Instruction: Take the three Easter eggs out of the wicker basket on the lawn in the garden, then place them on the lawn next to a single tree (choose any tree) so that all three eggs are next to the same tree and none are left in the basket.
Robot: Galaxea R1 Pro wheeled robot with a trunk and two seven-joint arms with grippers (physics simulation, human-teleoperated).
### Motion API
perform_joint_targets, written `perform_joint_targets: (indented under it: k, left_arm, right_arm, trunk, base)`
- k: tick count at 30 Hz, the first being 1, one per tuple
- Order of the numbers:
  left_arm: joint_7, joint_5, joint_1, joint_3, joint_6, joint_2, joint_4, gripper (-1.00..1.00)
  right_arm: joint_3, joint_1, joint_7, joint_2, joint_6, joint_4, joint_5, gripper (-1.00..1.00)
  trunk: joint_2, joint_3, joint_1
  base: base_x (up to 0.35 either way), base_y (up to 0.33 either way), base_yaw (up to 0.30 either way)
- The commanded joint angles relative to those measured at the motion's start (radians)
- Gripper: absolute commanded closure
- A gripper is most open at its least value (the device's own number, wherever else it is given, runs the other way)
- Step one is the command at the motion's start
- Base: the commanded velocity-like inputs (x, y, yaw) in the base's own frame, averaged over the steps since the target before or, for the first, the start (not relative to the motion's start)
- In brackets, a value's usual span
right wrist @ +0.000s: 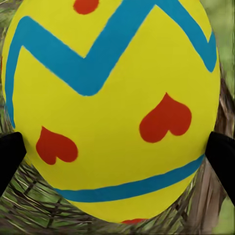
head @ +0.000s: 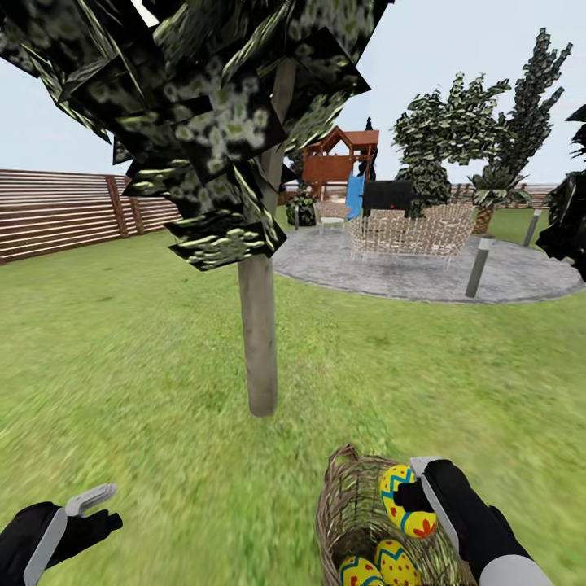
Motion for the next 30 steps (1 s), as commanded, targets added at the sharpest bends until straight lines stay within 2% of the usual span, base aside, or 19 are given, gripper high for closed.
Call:
perform_joint_targets:
  k: [1, 12, 15, 30]
  left_arm:
    - [-0.001, 0.003, 0.0, 0.002, 0.005, 0.0, -0.001, -1.0]
    - [-0.001, 0.003, 0.0, 0.002, 0.005, 0.0, -0.001, -1.0]
    - [-0.001, 0.003, 0.0, 0.002, 0.005, -0.001, -0.001, -1.0]
    - [-0.001, 0.002, 0.0, 0.0, 0.007, -0.014, 0.002, -1.0]
  right_arm:
    - [0.003, -0.001, 0.002, -0.001, 0.004, -0.001, 0.001, 1.0]
    - [0.003, -0.002, 0.002, -0.001, 0.005, -0.001, 0.001, 1.0]
    - [0.003, -0.001, 0.002, 0.0, 0.006, -0.001, 0.0, 1.0]
    - [0.005, -0.001, 0.002, 0.0, 0.004, 0.001, 0.001, 1.0]
  trunk:
    - [0.0, 0.0, 0.0]
    - [0.0, 0.011, 0.0]
    - [0.0, 0.012, 0.0]
    - [0.105, 0.059, -0.058]
  base:
    - [0.0, 0.0, -0.256]
    - [0.0, 0.0, -0.256]
    - [0.0, 0.0, -0.092]
    - [0.0, 0.0, -0.001]
